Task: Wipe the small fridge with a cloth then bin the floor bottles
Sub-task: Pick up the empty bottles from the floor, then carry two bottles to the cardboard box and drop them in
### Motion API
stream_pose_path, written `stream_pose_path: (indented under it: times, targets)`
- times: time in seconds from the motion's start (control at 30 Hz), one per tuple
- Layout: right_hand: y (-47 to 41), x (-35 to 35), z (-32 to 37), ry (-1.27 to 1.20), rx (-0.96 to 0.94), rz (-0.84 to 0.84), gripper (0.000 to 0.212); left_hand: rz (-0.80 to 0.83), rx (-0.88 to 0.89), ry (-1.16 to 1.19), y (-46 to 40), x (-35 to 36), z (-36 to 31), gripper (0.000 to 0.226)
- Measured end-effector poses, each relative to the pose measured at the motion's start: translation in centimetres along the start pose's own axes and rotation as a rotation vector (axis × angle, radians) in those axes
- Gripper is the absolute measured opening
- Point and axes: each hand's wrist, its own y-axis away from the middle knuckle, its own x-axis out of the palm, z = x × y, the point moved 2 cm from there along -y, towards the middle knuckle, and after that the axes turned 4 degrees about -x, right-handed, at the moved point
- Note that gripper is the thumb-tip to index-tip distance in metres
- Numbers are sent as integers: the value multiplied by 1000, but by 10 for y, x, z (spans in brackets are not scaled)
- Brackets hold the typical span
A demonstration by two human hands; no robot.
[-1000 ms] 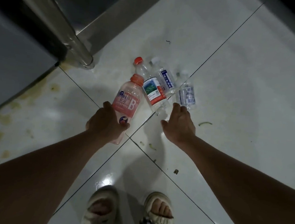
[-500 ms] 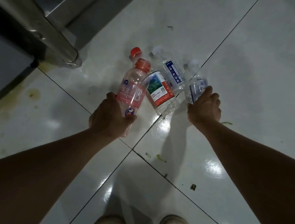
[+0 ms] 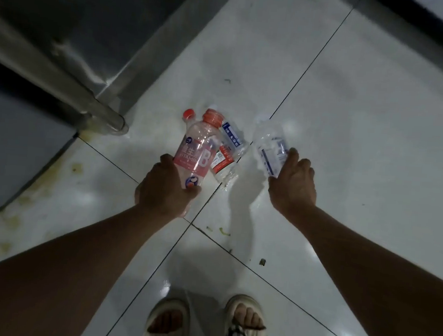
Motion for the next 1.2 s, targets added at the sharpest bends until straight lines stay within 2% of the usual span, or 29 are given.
stream_pose_path:
  times: [0.3,0.5,0.67,0.93,1.2]
  targets:
    - [97,-168,39,-76,4,62,70,-22,60,-133,96,-145,-80,66]
    - [185,-297,53,-66,-1,24,71,14,235,-125,182,-244,-140,63]
    - [273,-394,38,-120,90,-59,71,14,347,-151,256,-307,-192,61]
    - [406,-499,-36,-184,289,-210,64,39,583,-308,377,-336,-283,62]
    - [527,-575,-155,-179,392,-354,64,27,827,-348,527,-304,-395,59]
